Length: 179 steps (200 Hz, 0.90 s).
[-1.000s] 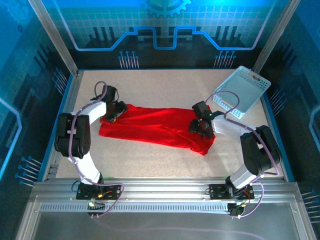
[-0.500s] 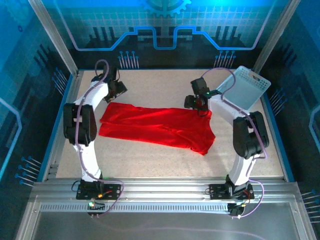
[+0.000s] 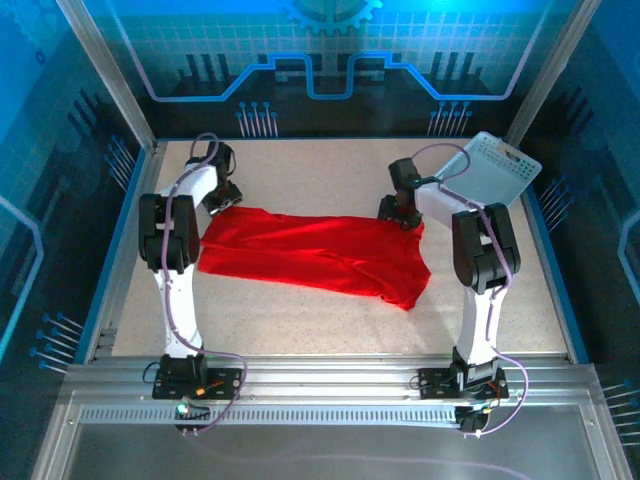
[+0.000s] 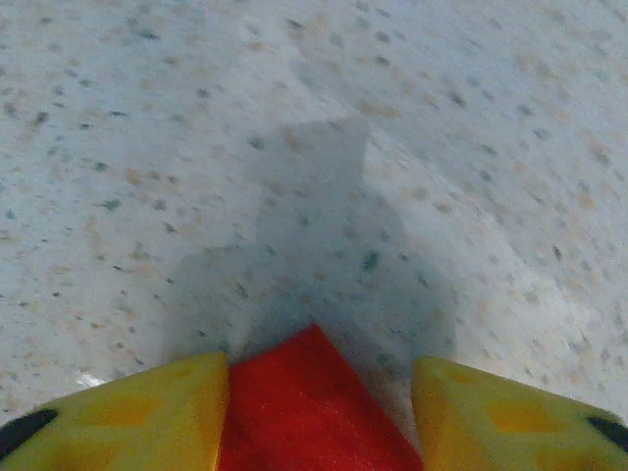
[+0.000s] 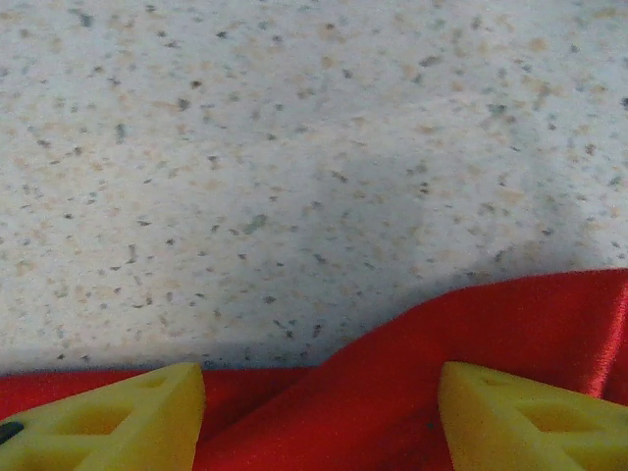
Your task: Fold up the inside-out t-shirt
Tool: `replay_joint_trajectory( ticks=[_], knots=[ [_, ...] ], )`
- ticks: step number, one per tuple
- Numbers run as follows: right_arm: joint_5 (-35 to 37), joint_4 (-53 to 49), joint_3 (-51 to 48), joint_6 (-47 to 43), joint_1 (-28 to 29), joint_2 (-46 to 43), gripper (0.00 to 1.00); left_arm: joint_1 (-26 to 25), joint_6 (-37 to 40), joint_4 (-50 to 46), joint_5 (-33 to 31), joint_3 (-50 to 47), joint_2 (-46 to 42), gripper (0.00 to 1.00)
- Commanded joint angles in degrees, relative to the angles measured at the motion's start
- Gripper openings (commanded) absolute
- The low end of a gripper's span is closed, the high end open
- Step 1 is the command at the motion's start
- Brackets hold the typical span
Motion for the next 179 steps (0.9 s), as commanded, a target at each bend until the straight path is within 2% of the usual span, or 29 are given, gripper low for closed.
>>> replay_joint_trajectory(
  ticks=[1, 37, 76, 81, 93, 123, 179],
  knots=[
    [2.14, -1.70, -2.70, 3.03, -1.57, -0.48, 0.66, 1.77, -0.80, -3.30, -1.74, 1.17, 0.79, 0.37],
    [1.82, 0.42, -5.15, 2.62, -2.08, -1.22, 0.66, 3.69, -1.79, -2.65, 0.47, 0.64, 1.04, 0.17],
    [1.33, 1.69, -5.51, 1.34, -1.78, -2.01, 0.66, 4.11, -1.88, -1.03, 1.65, -0.32, -0.46, 0.08],
    [1.34, 1.77, -5.43, 1.14, -1.78, -2.12, 0.66, 4.11, -1.89, -0.81, 1.95, -0.35, -0.80, 0.10],
    [1.30, 1.86, -5.34, 0.56, -1.46, -2.25, 0.66, 3.94, -1.52, 0.52, 3.12, -1.06, -2.20, 0.25],
    [1.23, 2.08, -5.37, 0.03, -0.86, -2.66, 0.66, 2.60, -0.91, 2.61, 4.70, -2.04, -5.49, 0.37],
    [1.15, 2.06, -5.34, -0.24, -0.73, -2.84, 0.66, -0.18, -0.30, 1.06, 4.63, -0.01, -4.52, 0.40]
  ],
)
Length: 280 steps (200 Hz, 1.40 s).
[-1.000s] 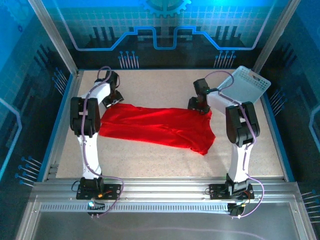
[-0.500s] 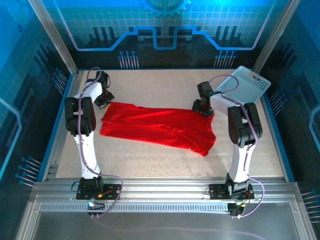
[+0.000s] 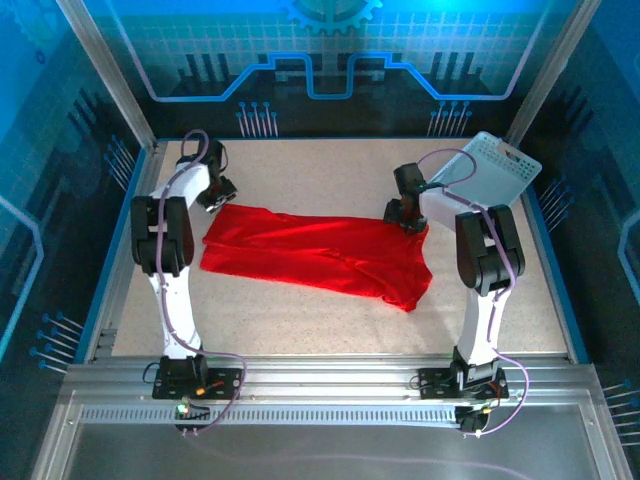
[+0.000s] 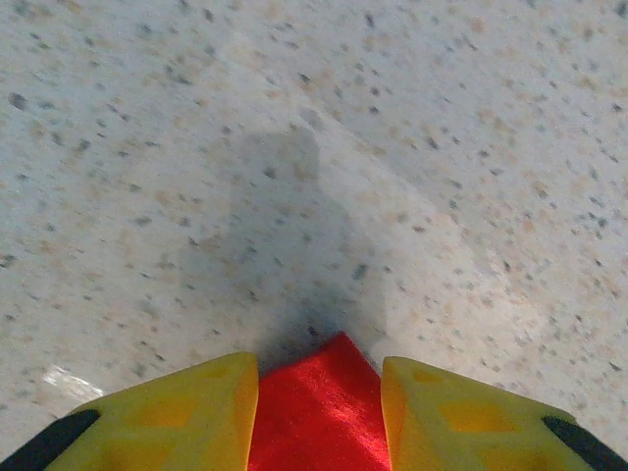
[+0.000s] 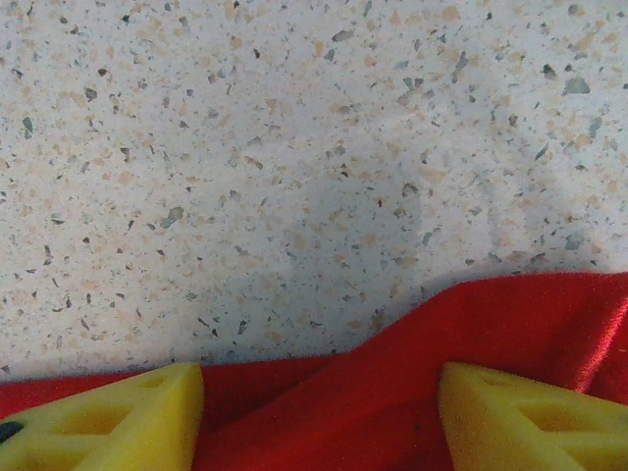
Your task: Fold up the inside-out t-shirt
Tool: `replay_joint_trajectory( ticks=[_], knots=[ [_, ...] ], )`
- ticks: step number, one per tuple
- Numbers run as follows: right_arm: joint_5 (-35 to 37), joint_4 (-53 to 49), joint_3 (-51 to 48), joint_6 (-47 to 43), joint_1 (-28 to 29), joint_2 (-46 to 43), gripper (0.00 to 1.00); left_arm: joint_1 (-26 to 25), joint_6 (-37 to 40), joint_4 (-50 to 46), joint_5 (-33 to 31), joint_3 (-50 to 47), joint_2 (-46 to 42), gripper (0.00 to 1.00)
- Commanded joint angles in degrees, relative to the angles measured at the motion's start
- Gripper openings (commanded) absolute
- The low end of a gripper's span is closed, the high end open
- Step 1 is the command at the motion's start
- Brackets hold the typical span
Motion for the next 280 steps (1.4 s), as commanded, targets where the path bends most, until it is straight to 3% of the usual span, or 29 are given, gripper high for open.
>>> replay_joint_trajectory(
  ticks=[1, 76, 133, 228, 280],
  knots=[
    [0.06, -0.82, -1.19, -0.53, 0.30, -1.29, 0.66, -1.15, 0.55, -0.89, 1.02, 1.62, -1.38, 0.40],
    [0.01, -0.88, -1.40, -0.45, 0.19, -1.47, 0.66, -1.53, 0.64, -6.98, -3.55, 7.62, 4.84, 0.41],
    [0.02, -0.89, -1.67, 0.08, 0.10, -1.51, 0.66, -1.69, -0.17, -8.89, -3.32, 8.62, 7.23, 0.43],
    [1.55, -2.39, -1.91, 1.39, -1.09, -1.40, 0.66, -1.35, -1.21, -10.15, -5.49, 8.68, 7.12, 0.10],
    [2.82, -2.98, -3.67, 4.42, -3.32, -2.42, 0.66, 2.46, -4.45, -6.12, -9.04, 1.18, -1.11, 0.02]
  ],
)
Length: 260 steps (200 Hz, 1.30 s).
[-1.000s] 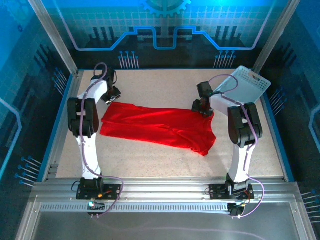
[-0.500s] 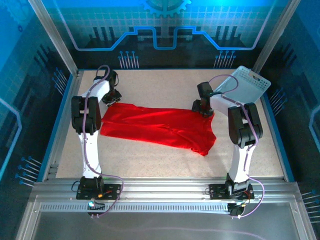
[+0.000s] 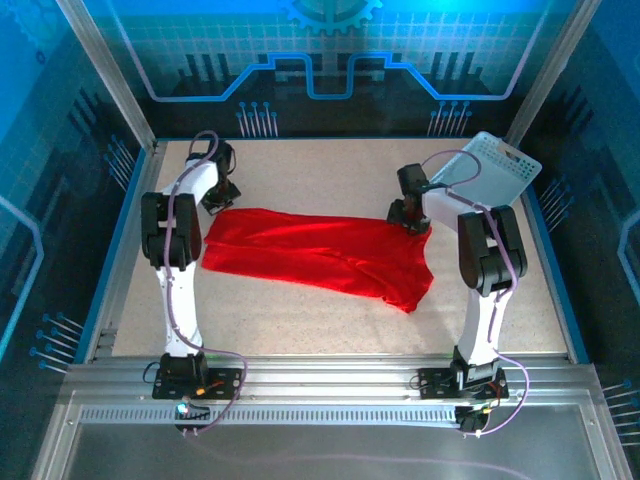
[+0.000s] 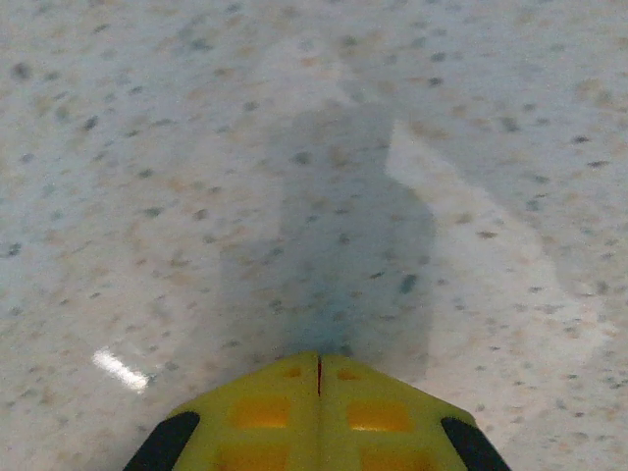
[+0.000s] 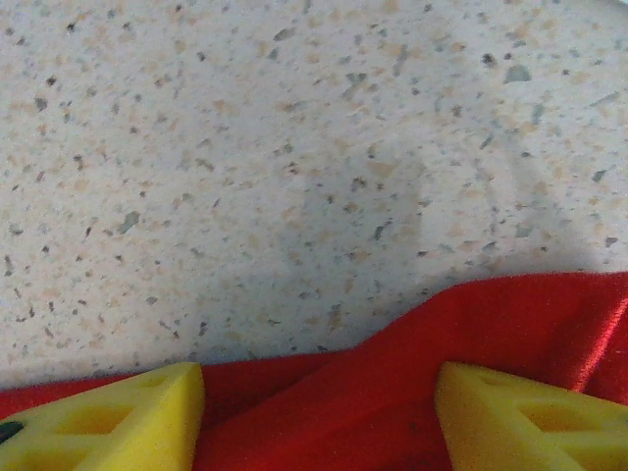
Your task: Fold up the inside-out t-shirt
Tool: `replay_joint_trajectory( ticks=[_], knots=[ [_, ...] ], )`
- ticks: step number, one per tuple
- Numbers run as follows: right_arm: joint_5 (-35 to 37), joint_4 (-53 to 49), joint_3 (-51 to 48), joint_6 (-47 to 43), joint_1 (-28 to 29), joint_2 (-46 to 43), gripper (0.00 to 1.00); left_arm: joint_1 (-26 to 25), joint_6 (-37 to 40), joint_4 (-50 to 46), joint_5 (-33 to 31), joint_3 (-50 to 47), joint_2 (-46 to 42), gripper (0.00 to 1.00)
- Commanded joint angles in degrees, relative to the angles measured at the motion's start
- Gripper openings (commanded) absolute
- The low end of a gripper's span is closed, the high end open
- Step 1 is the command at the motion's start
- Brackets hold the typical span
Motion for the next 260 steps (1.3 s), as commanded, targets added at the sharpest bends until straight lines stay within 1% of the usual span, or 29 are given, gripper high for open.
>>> replay_joint_trajectory(
  ticks=[1, 12, 26, 46, 52, 65, 69, 79, 96, 114, 130, 144, 156, 176, 205, 223, 246, 260],
  knots=[
    [2.12, -2.40, -2.76, 2.32, -2.03, -1.73, 0.66, 3.32, -2.68, 1.00, -2.86, -3.84, -5.91, 0.02],
    [0.45, -0.81, -2.99, 1.15, -2.03, -2.05, 0.66, 3.93, -2.28, 2.13, -1.99, -4.36, -6.50, 0.01],
    [-1.42, 0.88, -2.71, -0.95, -1.42, -2.22, 0.66, 4.29, -1.16, 1.33, -1.14, -2.47, -5.41, 0.02],
    [-2.78, 2.10, -1.38, -4.09, 0.17, -2.55, 0.66, 4.24, 0.40, 1.57, 1.42, -0.44, -3.88, 0.08],
    [-2.91, 1.80, -0.64, -4.65, 0.55, -2.51, 0.66, 4.23, 0.61, 1.83, 2.18, -0.13, -3.71, 0.13],
    [-2.87, 1.11, 0.87, -5.73, 1.00, -2.97, 0.66, 4.15, 1.56, 2.62, 4.16, 0.26, -3.69, 0.35],
    [-3.03, 1.02, 1.09, -6.09, 0.97, -3.33, 0.67, 4.14, 1.81, 2.65, 4.72, 0.47, -3.65, 0.40],
    [-2.53, 0.51, 1.56, -6.64, 1.04, -4.32, 0.67, 3.98, 2.45, 2.08, 5.24, 1.08, -3.91, 0.45],
    [-1.31, -0.47, 1.53, -7.46, 1.11, -6.64, 0.68, 3.33, 2.43, 0.88, 3.86, -0.04, -6.22, 0.55],
    [-1.95, -0.89, -0.34, -7.75, 1.31, -9.31, 0.68, 1.21, 2.07, 2.22, 2.49, -5.40, -11.40, 0.62],
    [-3.28, -0.77, -2.41, -7.41, 1.67, -10.53, 0.68, -1.49, 0.91, 5.58, 3.46, -12.11, -16.28, 0.63],
    [-4.82, -0.57, -3.81, -6.74, 2.18, -10.56, 0.68, -3.83, -0.48, 8.63, 4.69, -16.75, -18.57, 0.64],
    [-5.76, -0.79, -4.50, -5.94, 2.62, -10.09, 0.68, -5.28, -1.45, 10.44, 6.98, -18.82, -18.67, 0.64],
    [-5.78, -0.92, -5.52, -4.06, 2.50, -8.91, 0.68, -6.10, -2.96, 12.01, 10.03, -19.98, -15.55, 0.63],
    [-4.60, -2.52, -6.42, -1.20, 1.68, -6.85, 0.68, -6.02, -3.56, 12.14, 9.68, -19.42, -11.14, 0.63],
    [-3.20, -3.23, -8.87, 1.48, 1.65, -7.56, 0.68, -5.76, -2.96, 11.32, 8.79, -17.52, -8.83, 0.63],
    [-1.25, -3.57, -14.13, 5.35, 2.90, -10.79, 0.68, -5.49, -1.27, 8.54, 7.56, -10.93, -4.52, 0.63],
    [0.30, -4.02, -17.85, 7.74, 5.14, -14.04, 0.68, -5.53, -0.31, 6.85, 8.02, -5.49, -1.36, 0.63]
  ],
)
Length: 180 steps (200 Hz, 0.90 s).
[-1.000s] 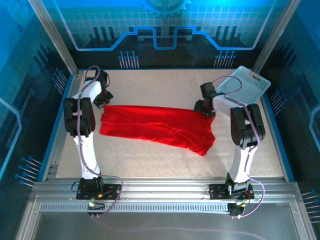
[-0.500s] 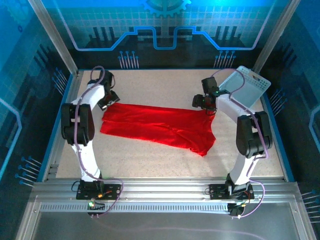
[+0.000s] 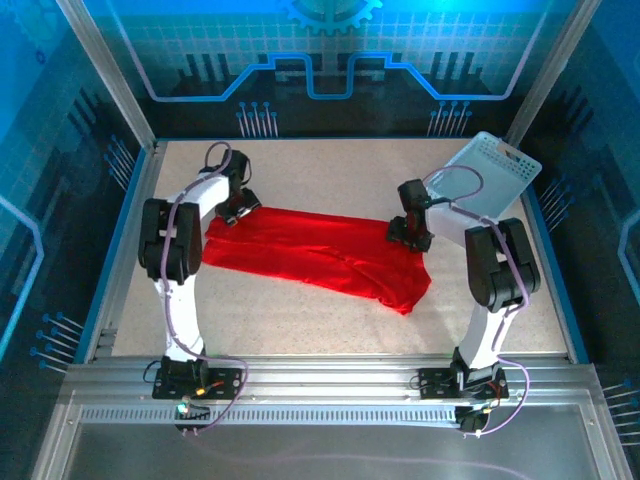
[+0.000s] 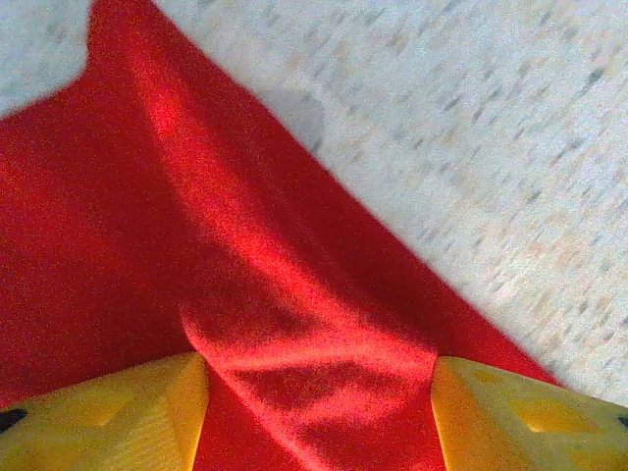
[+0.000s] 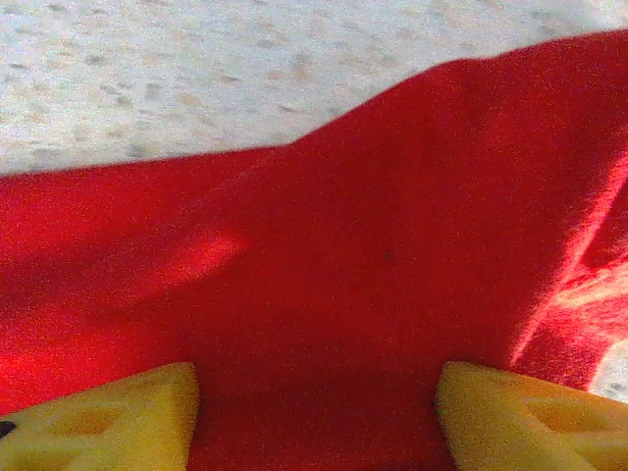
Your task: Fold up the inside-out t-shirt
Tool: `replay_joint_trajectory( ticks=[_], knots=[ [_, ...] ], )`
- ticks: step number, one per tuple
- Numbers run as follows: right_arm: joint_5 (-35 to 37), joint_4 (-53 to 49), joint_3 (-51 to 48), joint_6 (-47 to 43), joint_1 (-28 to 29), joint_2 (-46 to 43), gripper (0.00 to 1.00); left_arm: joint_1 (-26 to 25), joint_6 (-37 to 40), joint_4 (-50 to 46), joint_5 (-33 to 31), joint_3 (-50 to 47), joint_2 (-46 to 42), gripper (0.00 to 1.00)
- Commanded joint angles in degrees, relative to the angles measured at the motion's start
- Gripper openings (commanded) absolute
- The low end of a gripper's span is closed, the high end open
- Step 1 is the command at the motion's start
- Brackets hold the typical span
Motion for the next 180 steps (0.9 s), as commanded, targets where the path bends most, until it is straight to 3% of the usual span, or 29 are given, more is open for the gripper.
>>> replay_joint_trajectory(
  ticks=[1, 48, 72, 94, 120, 145, 180],
  knots=[
    [3.10, -4.03, -5.85, 6.33, 2.84, -5.06, 0.68, 0.54, 1.57, -3.56, -0.26, 7.15, 6.20, 0.63],
    [4.32, -3.61, -17.22, 14.48, 13.26, -15.88, 0.68, -1.39, 4.82, -8.25, 3.92, 28.17, 18.21, 0.63],
    [4.35, -6.13, -14.90, 13.34, 20.09, -16.16, 0.68, -4.04, 8.14, -12.51, 5.06, 38.46, 22.10, 0.65],
    [7.36, -9.63, -10.88, 8.52, 20.47, -18.14, 0.68, -5.78, 9.86, -16.65, 1.68, 40.89, 19.90, 0.72],
    [7.20, -10.62, -8.66, -0.42, 16.27, -23.19, 0.68, -6.42, 10.06, -20.11, -3.32, 34.39, 10.06, 0.83],
    [6.71, -13.86, -6.46, -4.01, 9.35, -23.93, 0.69, -10.49, 9.70, -14.48, -6.94, 14.32, -7.93, 0.87],
    [-3.39, -10.63, -8.90, -6.61, -2.23, -22.53, 0.68, -26.33, 11.28, -0.43, -12.99, -16.10, -30.75, 0.86]
  ],
)
